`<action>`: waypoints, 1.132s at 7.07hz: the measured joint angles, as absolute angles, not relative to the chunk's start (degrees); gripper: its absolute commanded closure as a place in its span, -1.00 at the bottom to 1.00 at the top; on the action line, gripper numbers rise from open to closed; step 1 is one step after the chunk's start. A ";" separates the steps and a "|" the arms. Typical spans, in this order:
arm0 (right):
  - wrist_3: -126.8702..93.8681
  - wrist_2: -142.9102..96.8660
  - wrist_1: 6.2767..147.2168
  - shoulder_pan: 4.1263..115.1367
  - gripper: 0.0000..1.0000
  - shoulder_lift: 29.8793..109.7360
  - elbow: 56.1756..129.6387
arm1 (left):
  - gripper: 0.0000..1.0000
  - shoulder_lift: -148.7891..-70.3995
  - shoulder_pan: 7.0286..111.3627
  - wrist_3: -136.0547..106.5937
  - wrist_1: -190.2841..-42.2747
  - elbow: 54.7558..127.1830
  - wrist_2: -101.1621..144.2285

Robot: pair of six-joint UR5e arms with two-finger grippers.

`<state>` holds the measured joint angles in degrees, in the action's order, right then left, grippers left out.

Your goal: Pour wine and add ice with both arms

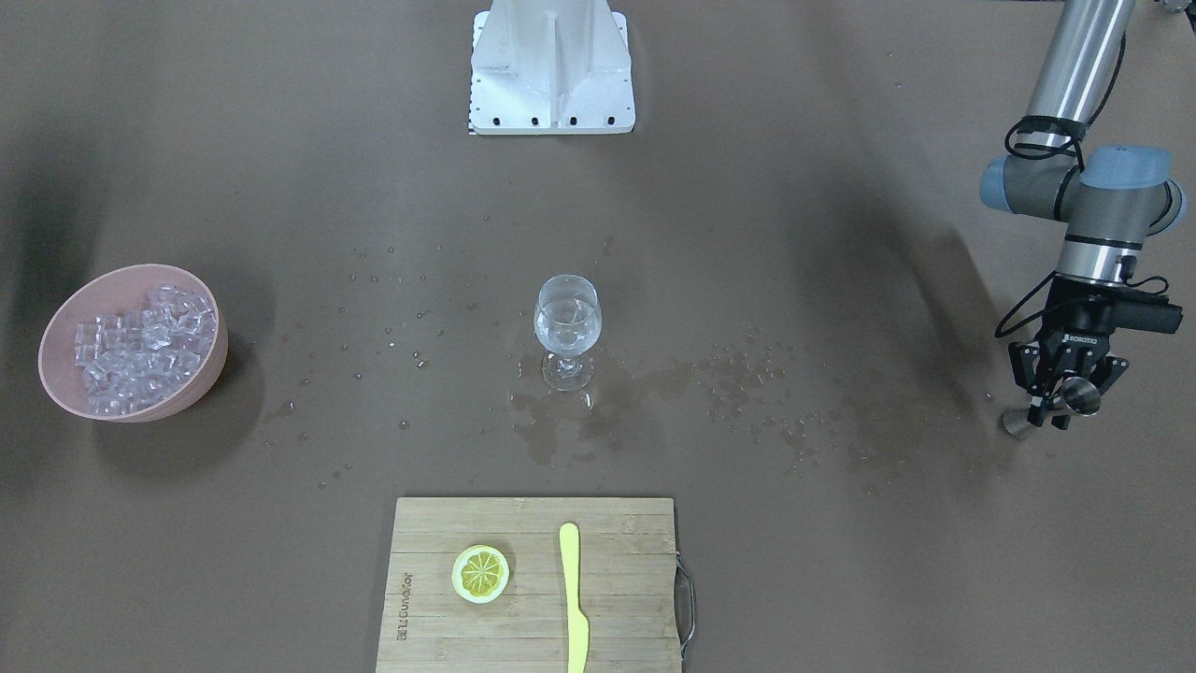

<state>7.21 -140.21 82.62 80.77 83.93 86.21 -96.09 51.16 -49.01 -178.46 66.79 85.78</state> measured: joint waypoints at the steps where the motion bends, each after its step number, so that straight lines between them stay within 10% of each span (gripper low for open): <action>1: 7.21 -140.25 82.62 80.77 -1.00 83.96 86.34 | 1.00 -95.95 51.20 -48.93 -178.26 69.03 86.06; 8: 5.65 -141.64 82.70 80.77 -1.00 84.11 87.00 | 1.00 -100.51 36.53 -48.19 -152.79 98.34 75.76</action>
<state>5.65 -141.64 82.70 80.77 84.11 87.00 -100.51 36.53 -48.19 -152.79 98.34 75.76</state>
